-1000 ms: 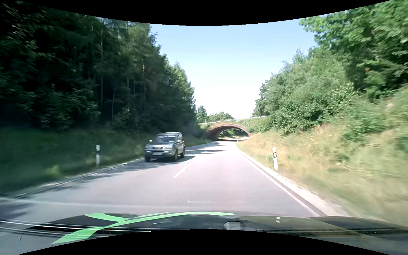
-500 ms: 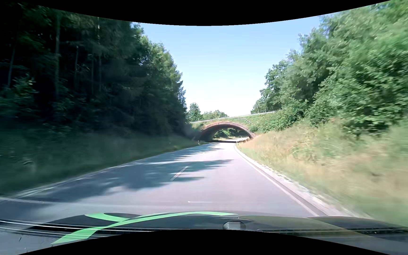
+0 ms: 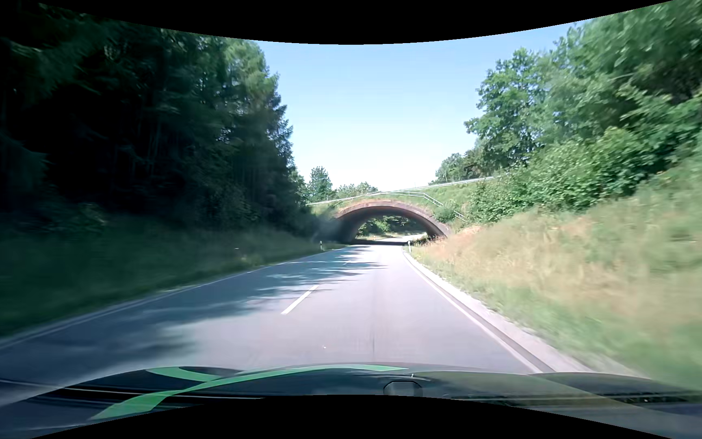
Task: Follow the waypoints while adhering to traffic rules and regulations
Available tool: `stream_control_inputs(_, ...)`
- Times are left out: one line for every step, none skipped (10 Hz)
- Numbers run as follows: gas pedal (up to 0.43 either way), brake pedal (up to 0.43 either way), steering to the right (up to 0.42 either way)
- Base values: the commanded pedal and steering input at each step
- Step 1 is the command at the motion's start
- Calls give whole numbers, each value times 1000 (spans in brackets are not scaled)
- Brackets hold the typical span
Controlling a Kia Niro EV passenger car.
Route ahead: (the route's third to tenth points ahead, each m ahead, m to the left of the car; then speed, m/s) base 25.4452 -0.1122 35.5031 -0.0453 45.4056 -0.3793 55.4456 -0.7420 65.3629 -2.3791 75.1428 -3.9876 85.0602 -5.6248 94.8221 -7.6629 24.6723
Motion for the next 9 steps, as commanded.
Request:
stream_control_inputs(189,0,10)
stream_control_inputs(189,0,10)
stream_control_inputs(197,0,10)
stream_control_inputs(209,0,10)
stream_control_inputs(220,0,10)
stream_control_inputs(220,0,9)
stream_control_inputs(228,0,8)
stream_control_inputs(228,0,8)
stream_control_inputs(228,0,8)
